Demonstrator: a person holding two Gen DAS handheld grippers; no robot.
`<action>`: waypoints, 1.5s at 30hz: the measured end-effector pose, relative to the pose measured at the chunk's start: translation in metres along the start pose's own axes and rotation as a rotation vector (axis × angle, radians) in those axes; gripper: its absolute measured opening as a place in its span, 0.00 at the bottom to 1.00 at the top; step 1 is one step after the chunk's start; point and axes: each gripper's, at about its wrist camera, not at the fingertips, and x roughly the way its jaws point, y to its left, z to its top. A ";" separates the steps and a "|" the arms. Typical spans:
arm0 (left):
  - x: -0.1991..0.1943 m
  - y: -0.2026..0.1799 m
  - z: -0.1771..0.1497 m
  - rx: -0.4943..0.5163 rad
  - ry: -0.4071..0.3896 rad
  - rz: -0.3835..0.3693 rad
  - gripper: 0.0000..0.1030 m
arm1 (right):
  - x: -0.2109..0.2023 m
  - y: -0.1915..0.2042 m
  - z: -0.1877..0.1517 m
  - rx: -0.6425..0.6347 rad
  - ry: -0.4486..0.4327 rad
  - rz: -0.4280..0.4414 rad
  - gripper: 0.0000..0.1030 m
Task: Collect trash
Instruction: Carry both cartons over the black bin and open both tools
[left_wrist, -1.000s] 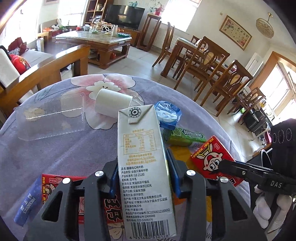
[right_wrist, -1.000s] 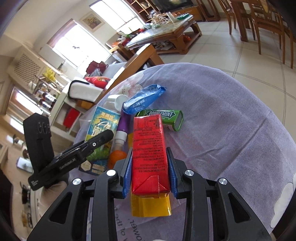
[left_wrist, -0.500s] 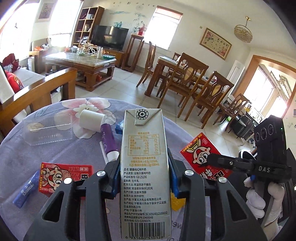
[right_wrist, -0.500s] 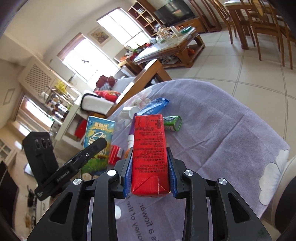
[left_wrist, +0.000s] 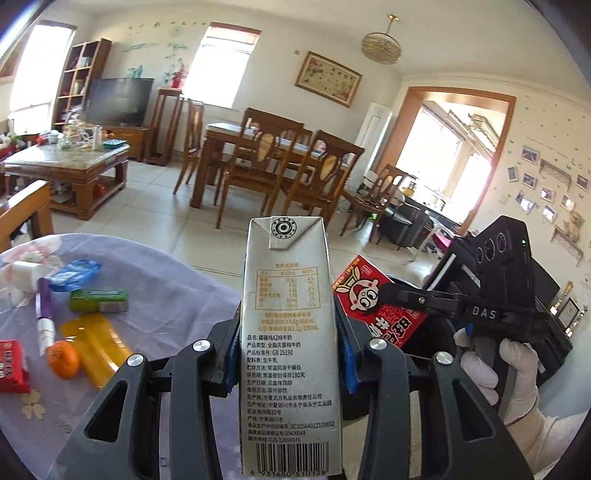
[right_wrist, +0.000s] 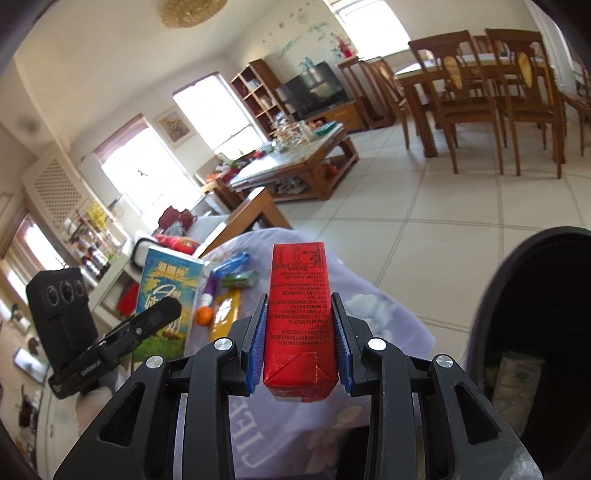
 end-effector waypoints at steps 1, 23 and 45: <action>0.009 -0.011 -0.001 0.012 0.007 -0.030 0.40 | -0.012 -0.011 -0.002 0.011 -0.020 -0.026 0.31; 0.219 -0.152 -0.044 0.123 0.275 -0.296 0.40 | -0.141 -0.214 -0.093 0.294 -0.145 -0.406 0.31; 0.221 -0.154 -0.049 0.132 0.281 -0.212 0.60 | -0.119 -0.217 -0.089 0.332 -0.103 -0.417 0.54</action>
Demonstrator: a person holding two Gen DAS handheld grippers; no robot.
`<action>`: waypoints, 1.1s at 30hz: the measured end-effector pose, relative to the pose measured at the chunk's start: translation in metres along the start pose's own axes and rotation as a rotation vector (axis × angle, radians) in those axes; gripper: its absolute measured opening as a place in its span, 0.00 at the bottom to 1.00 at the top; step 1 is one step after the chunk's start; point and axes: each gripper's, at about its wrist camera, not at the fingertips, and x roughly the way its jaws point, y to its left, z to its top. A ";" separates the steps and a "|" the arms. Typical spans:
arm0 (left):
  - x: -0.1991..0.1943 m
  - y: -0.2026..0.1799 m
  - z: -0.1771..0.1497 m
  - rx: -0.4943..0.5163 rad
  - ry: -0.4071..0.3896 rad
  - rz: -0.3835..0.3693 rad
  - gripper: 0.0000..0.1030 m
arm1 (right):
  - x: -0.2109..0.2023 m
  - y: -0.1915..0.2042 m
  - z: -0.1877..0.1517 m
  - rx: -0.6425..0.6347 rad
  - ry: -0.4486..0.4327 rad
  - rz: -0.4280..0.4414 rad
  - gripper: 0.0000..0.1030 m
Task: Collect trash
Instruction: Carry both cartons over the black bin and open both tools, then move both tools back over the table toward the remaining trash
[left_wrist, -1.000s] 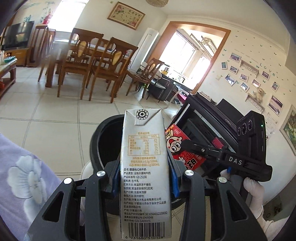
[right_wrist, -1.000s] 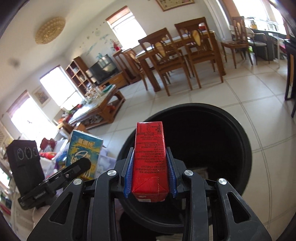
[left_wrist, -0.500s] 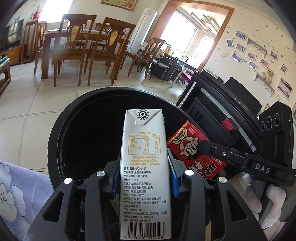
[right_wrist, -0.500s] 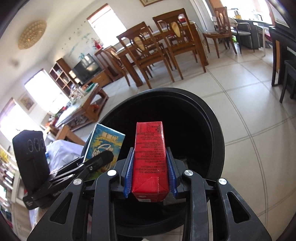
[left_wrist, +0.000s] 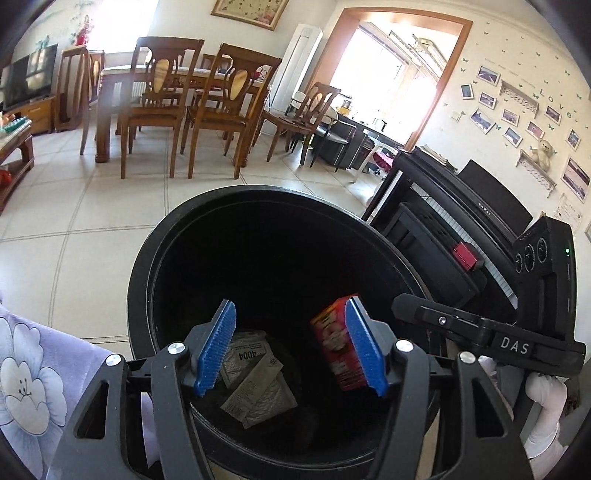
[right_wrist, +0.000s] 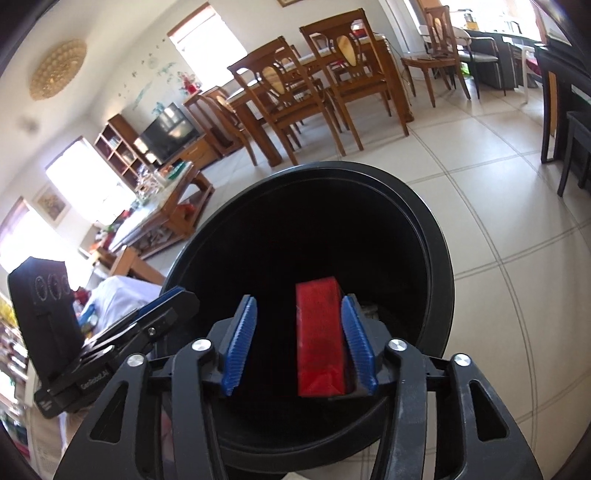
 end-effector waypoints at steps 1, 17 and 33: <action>-0.002 0.001 0.000 0.000 -0.004 0.000 0.60 | -0.001 0.000 0.001 -0.003 -0.006 -0.004 0.55; -0.131 0.023 -0.023 -0.046 -0.240 0.188 0.86 | -0.013 0.091 -0.020 -0.302 -0.147 -0.108 0.95; -0.337 0.194 -0.118 -0.039 -0.152 0.710 0.88 | 0.060 0.347 -0.089 -0.717 0.127 0.359 0.95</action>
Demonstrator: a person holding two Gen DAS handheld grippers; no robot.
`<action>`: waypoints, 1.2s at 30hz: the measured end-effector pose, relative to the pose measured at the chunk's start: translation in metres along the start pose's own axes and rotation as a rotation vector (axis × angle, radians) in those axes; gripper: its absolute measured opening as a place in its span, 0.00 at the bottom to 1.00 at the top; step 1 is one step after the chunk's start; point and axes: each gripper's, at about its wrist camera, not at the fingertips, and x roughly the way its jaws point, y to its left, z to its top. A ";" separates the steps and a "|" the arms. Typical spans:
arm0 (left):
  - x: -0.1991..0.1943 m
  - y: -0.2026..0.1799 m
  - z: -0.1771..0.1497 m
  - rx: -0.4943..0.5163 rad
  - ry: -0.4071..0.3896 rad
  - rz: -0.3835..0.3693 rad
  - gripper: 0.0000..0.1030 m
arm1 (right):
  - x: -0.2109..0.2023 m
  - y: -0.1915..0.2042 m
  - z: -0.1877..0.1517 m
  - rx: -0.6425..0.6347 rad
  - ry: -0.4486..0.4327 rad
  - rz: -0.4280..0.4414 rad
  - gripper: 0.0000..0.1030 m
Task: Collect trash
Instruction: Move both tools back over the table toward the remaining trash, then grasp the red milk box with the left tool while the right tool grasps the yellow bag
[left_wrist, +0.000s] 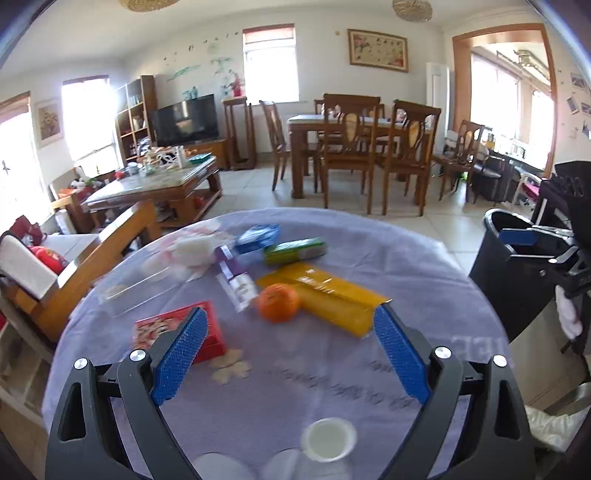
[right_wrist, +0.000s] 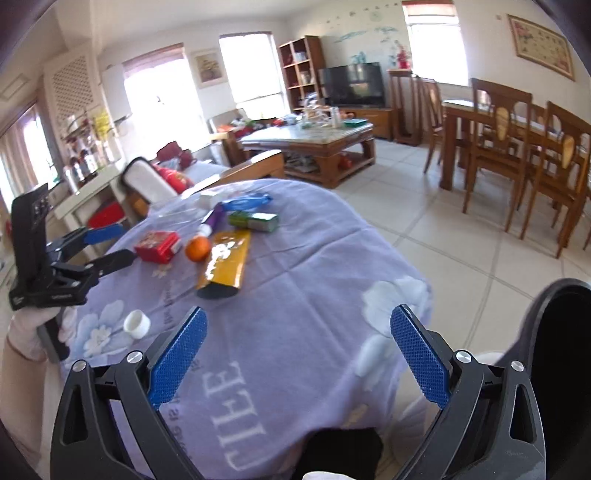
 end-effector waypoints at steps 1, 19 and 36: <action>0.002 0.016 -0.005 0.011 0.018 0.022 0.88 | 0.010 0.011 0.005 -0.015 0.011 0.013 0.95; 0.069 0.084 -0.026 0.374 0.258 -0.044 0.88 | 0.153 0.095 0.030 -0.103 0.256 0.046 0.95; 0.095 0.104 -0.021 0.236 0.319 -0.173 0.88 | 0.168 0.090 0.030 -0.117 0.285 0.052 0.42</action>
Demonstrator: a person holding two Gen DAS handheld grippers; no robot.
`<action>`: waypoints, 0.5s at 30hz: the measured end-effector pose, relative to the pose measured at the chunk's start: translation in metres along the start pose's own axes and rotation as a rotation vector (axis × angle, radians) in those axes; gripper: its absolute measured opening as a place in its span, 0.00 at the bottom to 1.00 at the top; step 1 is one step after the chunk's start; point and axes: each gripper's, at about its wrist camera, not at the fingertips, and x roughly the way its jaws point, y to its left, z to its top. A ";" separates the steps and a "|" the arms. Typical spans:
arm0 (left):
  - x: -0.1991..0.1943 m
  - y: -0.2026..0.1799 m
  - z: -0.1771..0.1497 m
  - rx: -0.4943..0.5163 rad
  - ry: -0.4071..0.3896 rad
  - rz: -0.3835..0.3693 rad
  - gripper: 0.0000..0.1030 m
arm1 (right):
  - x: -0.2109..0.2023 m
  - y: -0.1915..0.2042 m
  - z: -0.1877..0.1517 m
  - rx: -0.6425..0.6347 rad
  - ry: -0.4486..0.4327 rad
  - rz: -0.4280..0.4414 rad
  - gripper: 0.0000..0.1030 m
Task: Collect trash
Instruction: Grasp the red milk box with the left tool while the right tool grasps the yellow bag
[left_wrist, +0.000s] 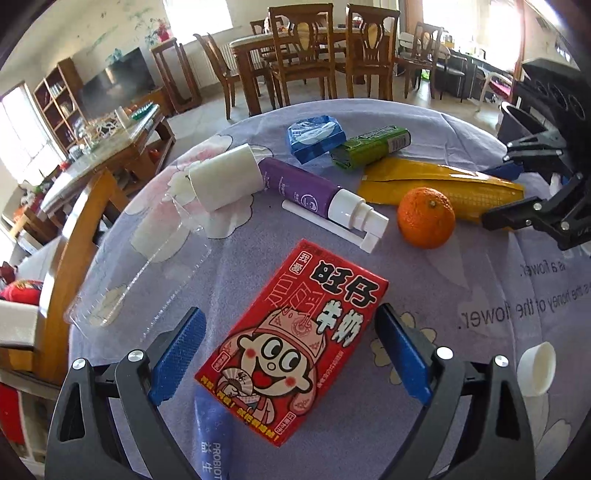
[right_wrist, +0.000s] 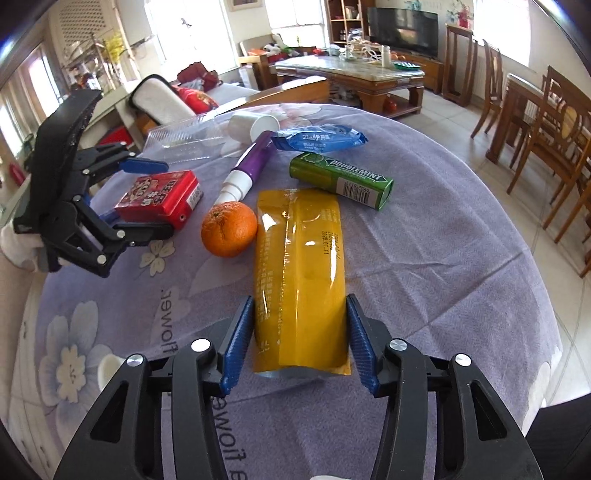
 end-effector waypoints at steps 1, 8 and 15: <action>-0.001 0.002 -0.001 -0.024 -0.006 -0.017 0.85 | -0.002 -0.002 -0.001 0.006 -0.008 0.010 0.39; -0.017 0.000 -0.004 -0.119 -0.077 -0.014 0.69 | -0.017 -0.008 -0.006 0.031 -0.044 0.039 0.27; -0.032 -0.004 0.001 -0.194 -0.126 -0.001 0.59 | -0.032 -0.011 -0.015 0.044 -0.073 0.053 0.21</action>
